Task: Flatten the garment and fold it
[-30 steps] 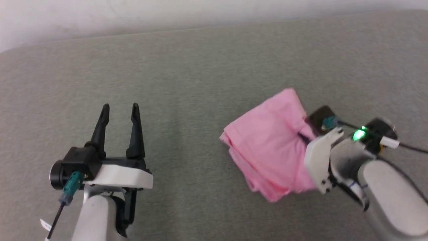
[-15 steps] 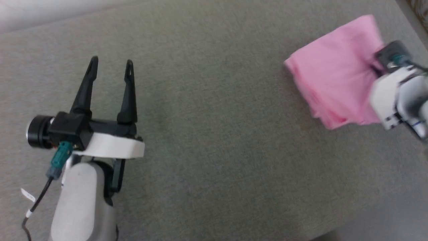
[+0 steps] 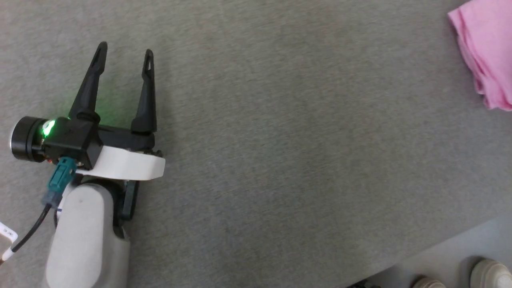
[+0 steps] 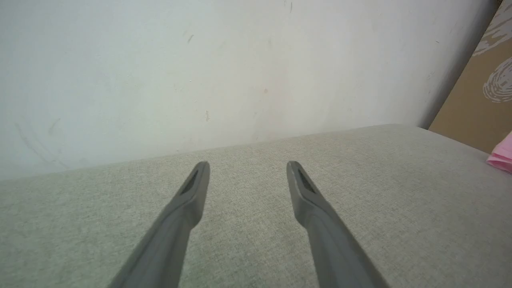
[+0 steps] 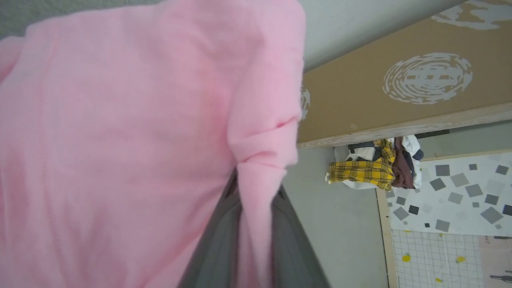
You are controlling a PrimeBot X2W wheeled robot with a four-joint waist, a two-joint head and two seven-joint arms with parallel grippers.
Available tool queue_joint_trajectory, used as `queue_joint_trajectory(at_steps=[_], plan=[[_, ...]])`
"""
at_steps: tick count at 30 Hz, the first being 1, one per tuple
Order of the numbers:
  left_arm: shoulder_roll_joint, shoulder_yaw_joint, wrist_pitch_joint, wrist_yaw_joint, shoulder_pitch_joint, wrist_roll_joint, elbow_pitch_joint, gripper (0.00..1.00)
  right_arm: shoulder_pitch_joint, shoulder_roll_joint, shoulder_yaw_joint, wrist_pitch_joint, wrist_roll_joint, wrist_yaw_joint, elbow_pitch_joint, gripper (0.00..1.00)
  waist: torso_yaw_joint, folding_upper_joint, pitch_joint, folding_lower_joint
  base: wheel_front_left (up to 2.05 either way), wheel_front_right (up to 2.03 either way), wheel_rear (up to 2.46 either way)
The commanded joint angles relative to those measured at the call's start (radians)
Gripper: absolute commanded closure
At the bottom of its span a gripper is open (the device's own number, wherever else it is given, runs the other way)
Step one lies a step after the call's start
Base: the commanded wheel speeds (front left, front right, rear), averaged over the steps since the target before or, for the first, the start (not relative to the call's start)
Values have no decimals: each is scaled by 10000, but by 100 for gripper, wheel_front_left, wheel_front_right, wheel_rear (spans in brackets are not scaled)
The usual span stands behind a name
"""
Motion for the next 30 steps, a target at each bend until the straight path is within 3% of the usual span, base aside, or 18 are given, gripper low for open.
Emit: queue_joint_trajectory(at_steps=[1, 8, 14, 23, 30], plan=[[-36, 2, -108, 80, 17, -15, 29, 0, -142, 92, -410, -201, -185, -23, 221, 0, 446, 0, -46, -2, 0, 0, 0], [-415, -46, -647, 144, 256, -407, 698, 0, 200, 305, -1754, -1293, -432, -23, 263, 0, 1129, 0, -1093, -2, 0, 0, 0], [-840, -43, -980, 190, 793, -959, 1573, 0, 1162, 827, -2084, -2354, 267, -23, -814, 0, 1976, 0, -2615, -2, 0, 0, 0], [-1182, -235, -1044, 157, 1505, -1463, 2116, 0, 4320, 1960, -2041, -2533, 1864, -23, -5181, 0, 3270, 0, -4277, -2, 0, 0, 0], [-1271, -327, -1046, 137, 1946, -1672, 2263, 0, 6917, 3349, -2241, -1899, 2064, -23, -8297, 0, 3808, 0, -4851, -2, 0, 0, 0]])
